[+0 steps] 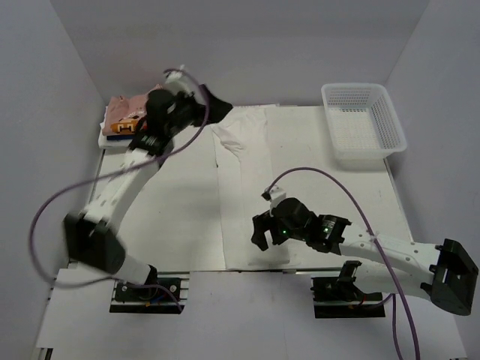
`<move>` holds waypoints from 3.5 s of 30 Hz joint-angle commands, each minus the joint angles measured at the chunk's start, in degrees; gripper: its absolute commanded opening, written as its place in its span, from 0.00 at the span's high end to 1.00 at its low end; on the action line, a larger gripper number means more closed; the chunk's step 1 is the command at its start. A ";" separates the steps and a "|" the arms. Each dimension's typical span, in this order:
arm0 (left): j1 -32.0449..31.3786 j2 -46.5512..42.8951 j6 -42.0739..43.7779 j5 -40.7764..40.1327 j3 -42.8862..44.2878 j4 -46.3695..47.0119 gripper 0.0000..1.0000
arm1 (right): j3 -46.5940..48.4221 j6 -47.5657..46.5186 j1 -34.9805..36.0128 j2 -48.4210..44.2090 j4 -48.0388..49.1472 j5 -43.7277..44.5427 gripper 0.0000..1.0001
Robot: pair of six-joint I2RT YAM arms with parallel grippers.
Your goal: Fold and stack the t-shirts
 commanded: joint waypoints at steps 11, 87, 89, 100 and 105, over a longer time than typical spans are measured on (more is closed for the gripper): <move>-10.89 -32.69 -11.12 14.86 -55.08 -12.75 0.00 | -8.20 21.01 -3.24 -20.03 -17.68 10.57 0.10; -13.29 -0.28 -6.90 -26.27 -10.88 -29.82 1.00 | 15.51 1.77 -20.02 15.55 18.26 27.35 1.00; -12.41 1.13 -6.90 -25.56 -9.22 -29.82 1.00 | 17.53 0.09 -21.52 18.81 18.88 24.28 1.00; -7.22 12.72 -3.30 -21.08 -1.93 -28.40 1.00 | 30.90 -2.90 -29.25 37.95 18.27 12.84 1.00; -5.98 17.22 -2.16 -19.15 1.16 -25.60 1.00 | 35.03 -1.67 -30.92 42.37 17.74 11.26 1.00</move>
